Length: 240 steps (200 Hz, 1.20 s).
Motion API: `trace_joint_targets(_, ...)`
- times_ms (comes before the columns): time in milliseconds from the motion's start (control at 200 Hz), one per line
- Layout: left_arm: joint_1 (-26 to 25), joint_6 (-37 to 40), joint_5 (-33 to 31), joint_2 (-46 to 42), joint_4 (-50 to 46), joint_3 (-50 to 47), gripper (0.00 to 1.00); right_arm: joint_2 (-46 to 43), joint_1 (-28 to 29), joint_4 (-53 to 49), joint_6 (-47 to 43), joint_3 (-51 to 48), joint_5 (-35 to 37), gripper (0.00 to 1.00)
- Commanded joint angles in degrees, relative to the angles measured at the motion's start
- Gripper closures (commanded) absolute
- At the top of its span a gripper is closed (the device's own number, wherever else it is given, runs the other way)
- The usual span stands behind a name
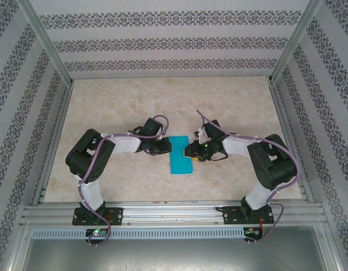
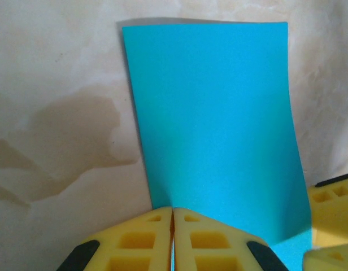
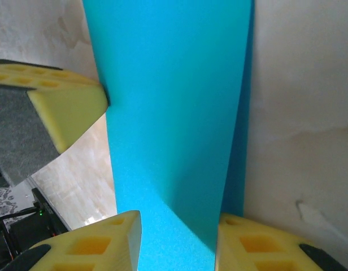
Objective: Fold a paper plane with a square sheet of paper (fold left side to right side)
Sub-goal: Fold the triangle a second time at the center of the table.
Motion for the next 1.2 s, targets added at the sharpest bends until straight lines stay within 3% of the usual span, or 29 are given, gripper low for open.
trace_joint_targets(0,-1.1,0.5,-1.2,-0.3,-3.3,-1.6,0.9,1.5,-0.6,0.9,-1.9,2.0,-1.6,0.64)
trace_joint_targets(195,-1.1,0.9,-1.5,-1.5,-3.5,-1.5,0.87,3.1,-0.9,-0.3,-2.9,2.3,-0.5,0.72)
trace_joint_targets(450,-1.1,2.9,-2.8,-6.0,-5.4,-0.9,0.74,1.1,-0.8,-0.5,-1.9,1.3,-0.4,0.95)
trace_joint_targets(615,-2.4,6.1,-4.8,-12.8,-6.3,-2.8,0.64,-1.3,-0.4,-0.5,0.7,0.6,-0.6,0.95)
trace_joint_targets(894,-15.8,16.4,-15.9,-20.7,-15.3,-3.4,0.45,-3.2,0.0,-4.5,3.0,1.5,0.6,0.94)
trace_joint_targets(1194,-29.5,19.5,-27.3,-16.2,-18.8,2.3,0.29,-3.5,0.3,-5.9,3.7,2.0,0.9,0.94)
